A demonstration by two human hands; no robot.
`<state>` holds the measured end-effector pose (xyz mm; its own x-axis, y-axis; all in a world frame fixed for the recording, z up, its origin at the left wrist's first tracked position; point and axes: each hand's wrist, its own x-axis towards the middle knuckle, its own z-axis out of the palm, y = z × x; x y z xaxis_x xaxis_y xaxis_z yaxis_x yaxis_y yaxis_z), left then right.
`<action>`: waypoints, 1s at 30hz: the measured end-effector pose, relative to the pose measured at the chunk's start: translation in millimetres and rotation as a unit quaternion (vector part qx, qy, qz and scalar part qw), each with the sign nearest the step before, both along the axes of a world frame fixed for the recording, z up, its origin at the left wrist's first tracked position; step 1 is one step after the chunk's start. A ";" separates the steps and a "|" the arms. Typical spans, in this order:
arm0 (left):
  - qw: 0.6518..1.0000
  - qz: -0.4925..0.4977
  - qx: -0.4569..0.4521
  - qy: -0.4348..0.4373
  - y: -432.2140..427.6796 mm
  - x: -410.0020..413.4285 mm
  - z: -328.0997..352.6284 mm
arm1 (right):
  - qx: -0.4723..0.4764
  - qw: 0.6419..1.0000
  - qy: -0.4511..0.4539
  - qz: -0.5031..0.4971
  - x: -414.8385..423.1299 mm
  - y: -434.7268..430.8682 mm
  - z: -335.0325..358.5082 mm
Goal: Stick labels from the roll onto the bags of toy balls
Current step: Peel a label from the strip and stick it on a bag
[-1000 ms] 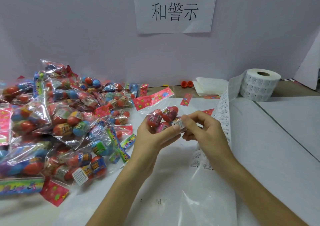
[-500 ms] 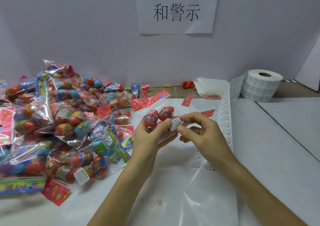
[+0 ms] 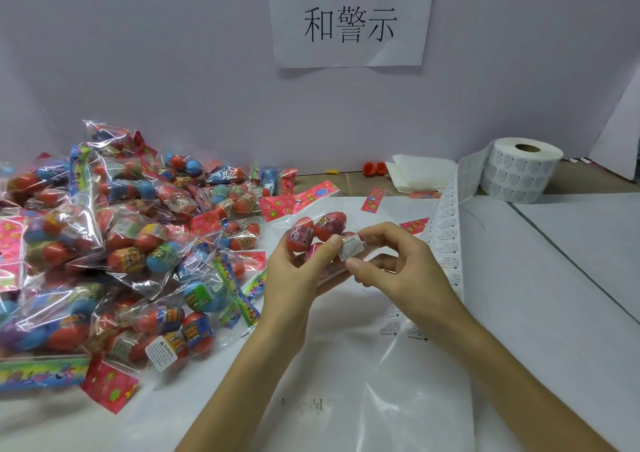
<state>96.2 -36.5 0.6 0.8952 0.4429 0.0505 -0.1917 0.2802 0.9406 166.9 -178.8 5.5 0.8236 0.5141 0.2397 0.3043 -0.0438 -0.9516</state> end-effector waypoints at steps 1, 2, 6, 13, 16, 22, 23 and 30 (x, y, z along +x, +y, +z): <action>1.000 0.000 0.007 0.001 -0.7 -0.2 -0.3 | 0.004 1.000 0.001 -0.010 -0.4 0.5 -0.6; 1.000 -0.001 0.016 0.002 -1.4 -0.2 -0.8 | 0.006 1.000 0.000 -0.021 -0.8 0.9 -0.8; 1.000 0.000 0.022 0.007 -1.8 -0.7 -1.9 | -0.024 0.999 -0.036 -0.023 -1.8 1.3 -1.1; 1.000 0.004 0.019 0.006 -0.5 -0.4 -0.9 | 0.005 1.000 -0.016 -0.011 -3.7 0.9 1.1; 1.000 -0.009 0.010 0.002 -0.8 -1.4 0.2 | 0.025 0.999 -0.007 -0.020 -2.5 0.5 3.1; 1.000 -0.011 -0.020 0.001 0.2 -1.7 2.1 | 0.042 0.999 0.013 0.008 -0.2 -0.7 3.0; 1.000 -0.010 -0.018 0.002 0.2 -1.6 2.1 | 0.049 0.999 0.022 0.010 -0.2 -1.0 2.7; 0.999 -0.018 0.017 0.020 -0.8 -2.1 0.8 | 0.049 0.998 0.015 -0.024 -1.2 0.9 3.7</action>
<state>94.0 -37.3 1.4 0.9118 0.4097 0.0286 -0.1441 0.2538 0.9565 165.7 -177.9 9.2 0.8540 0.4490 0.2629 0.2762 0.0369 -0.9604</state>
